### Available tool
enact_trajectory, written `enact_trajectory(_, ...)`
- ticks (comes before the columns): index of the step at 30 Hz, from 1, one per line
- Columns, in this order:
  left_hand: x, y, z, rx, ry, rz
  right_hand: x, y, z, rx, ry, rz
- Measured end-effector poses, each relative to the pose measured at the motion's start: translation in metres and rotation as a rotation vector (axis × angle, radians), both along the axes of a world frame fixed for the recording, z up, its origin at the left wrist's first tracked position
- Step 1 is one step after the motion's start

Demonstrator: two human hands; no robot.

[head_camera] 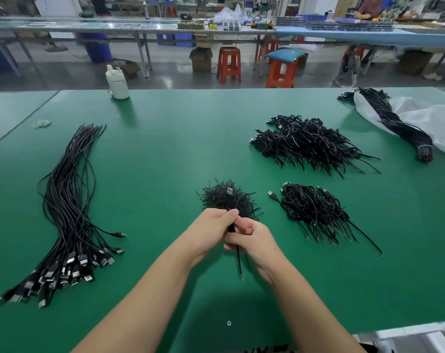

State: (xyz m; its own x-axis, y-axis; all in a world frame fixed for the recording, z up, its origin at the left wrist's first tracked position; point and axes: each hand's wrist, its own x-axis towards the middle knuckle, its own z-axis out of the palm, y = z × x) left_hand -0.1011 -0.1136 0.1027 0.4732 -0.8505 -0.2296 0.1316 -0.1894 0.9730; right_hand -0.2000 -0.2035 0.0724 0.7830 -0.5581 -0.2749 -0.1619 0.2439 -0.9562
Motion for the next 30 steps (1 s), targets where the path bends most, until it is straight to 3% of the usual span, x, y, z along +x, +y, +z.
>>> enact_trajectory(4,-0.016,-0.006,-0.007,0.061,-0.198,0.136,0.000,-0.001,0.000,-0.073,0.013,-0.005)
enact_trajectory(13,-0.011,0.006,0.002,0.009,-0.121,-0.070,-0.006,-0.008,0.005,-0.261,0.117,0.053)
enact_trajectory(18,-0.001,0.009,-0.001,0.121,-0.418,0.020,-0.010,-0.018,0.008,-0.839,0.238,0.112)
enact_trajectory(21,0.000,0.004,-0.005,0.216,-0.491,0.130,-0.008,-0.013,0.006,-1.009,0.279,0.200)
enact_trajectory(26,0.000,0.005,-0.006,0.309,-0.708,0.113,-0.007,-0.008,0.005,-1.080,0.377,0.310)
enact_trajectory(30,0.009,0.007,-0.002,0.172,-0.599,0.054,-0.011,-0.006,0.007,-1.104,0.368,0.364)
